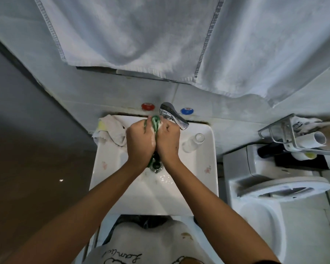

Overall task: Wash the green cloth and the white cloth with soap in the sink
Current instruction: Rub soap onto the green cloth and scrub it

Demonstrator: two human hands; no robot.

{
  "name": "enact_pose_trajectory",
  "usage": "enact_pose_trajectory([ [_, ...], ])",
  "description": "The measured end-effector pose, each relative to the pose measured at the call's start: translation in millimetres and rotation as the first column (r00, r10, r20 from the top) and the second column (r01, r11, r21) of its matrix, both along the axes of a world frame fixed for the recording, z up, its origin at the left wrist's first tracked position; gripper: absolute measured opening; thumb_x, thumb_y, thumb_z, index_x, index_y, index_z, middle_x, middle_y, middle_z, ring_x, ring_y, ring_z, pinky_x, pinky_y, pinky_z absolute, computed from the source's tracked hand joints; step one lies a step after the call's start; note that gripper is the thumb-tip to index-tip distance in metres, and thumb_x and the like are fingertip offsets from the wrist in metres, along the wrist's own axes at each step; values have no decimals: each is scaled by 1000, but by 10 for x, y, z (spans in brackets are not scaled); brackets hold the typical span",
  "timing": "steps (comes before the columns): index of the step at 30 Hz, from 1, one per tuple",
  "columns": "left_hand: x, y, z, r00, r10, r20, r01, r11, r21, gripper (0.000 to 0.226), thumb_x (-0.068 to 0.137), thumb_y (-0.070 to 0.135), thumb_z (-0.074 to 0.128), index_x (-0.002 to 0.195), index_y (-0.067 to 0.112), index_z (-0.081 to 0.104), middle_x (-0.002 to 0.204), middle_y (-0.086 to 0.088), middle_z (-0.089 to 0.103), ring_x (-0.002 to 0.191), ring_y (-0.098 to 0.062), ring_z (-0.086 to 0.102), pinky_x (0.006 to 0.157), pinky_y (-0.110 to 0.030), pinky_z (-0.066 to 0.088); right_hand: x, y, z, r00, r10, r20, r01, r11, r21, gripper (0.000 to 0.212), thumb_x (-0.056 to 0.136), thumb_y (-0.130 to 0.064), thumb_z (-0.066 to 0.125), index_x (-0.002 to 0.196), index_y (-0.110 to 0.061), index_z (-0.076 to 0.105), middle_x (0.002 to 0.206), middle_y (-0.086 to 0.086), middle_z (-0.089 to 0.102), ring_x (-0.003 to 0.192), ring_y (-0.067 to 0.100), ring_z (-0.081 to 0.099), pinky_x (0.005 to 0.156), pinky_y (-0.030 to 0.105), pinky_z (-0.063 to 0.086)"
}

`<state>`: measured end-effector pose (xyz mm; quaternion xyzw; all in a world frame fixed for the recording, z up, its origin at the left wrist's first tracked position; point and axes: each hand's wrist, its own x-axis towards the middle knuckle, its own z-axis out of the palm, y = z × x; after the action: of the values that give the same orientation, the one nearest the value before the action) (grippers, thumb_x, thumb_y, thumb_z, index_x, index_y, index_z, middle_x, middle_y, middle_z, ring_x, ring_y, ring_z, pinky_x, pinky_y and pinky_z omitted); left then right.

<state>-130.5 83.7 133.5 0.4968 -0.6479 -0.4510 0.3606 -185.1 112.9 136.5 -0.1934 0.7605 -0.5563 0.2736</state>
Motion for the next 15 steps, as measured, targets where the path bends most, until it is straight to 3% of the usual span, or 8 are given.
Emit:
enact_pose_trajectory([
  [3, -32, -107, 12, 1000, 4, 23, -5, 999, 37, 46, 97, 13, 46, 52, 21, 39, 49, 7, 42, 46, -6, 38, 52, -28, 31, 50, 82, -36, 999, 31, 11, -31, 1000, 5, 45, 98, -10, 47, 55, -21, 43, 52, -6, 44, 42, 0, 40, 49, 17, 31],
  [5, -48, 53, 43, 1000, -3, 7, 3, 1000, 13, 41, 97, 14, 47, 56, 17, 43, 49, 10, 43, 45, -5, 40, 51, -24, 33, -34, 82, -29, 999, 21, 26, -21, 1000, -1, 40, 97, -8, 48, 58, -19, 49, 55, -4, 48, 48, 0, 44, 51, 19, 36],
  [7, -66, 195, 101, 999, -34, -23, 34, 999, 10, 35, 97, 14, 48, 62, 14, 48, 50, 12, 43, 44, -3, 40, 48, -15, 32, -135, 17, -7, 999, -23, 32, 24, 999, -32, 38, 95, -6, 48, 59, -19, 51, 57, -2, 50, 55, 11, 47, 55, 27, 39],
  [9, -58, 106, 104, 1000, -19, -9, 20, 1000, 10, 32, 97, 16, 48, 66, 11, 55, 53, 4, 51, 48, -3, 43, 51, -21, 36, -100, 19, 9, 999, -19, 26, 19, 1000, -20, 40, 95, -8, 49, 56, -20, 49, 54, -4, 47, 53, 12, 43, 54, 27, 37],
  [11, -21, -117, 83, 1000, 6, 12, -6, 999, 49, 37, 97, 22, 49, 61, 13, 52, 58, -3, 54, 53, -11, 45, 57, -31, 39, 21, 105, -14, 996, 89, 12, -88, 996, -17, 43, 95, -14, 52, 53, -16, 43, 51, -2, 42, 51, 13, 37, 51, 31, 34],
  [13, 40, -253, 64, 998, -30, 46, 27, 998, 58, 41, 96, 27, 50, 56, 20, 46, 55, 2, 50, 53, -11, 44, 60, -33, 38, 65, 199, -40, 979, 205, 11, -204, 979, -20, 43, 95, -20, 53, 55, -8, 43, 52, 5, 41, 52, 19, 39, 51, 40, 37],
  [15, 97, -288, 59, 995, -88, 42, 86, 996, 39, 37, 95, 28, 52, 60, 16, 51, 58, 0, 52, 57, -14, 48, 62, -34, 42, -29, 223, -43, 978, 206, 1, -206, 978, 0, 44, 96, -25, 55, 56, -10, 47, 54, 4, 45, 55, 19, 44, 54, 37, 40],
])
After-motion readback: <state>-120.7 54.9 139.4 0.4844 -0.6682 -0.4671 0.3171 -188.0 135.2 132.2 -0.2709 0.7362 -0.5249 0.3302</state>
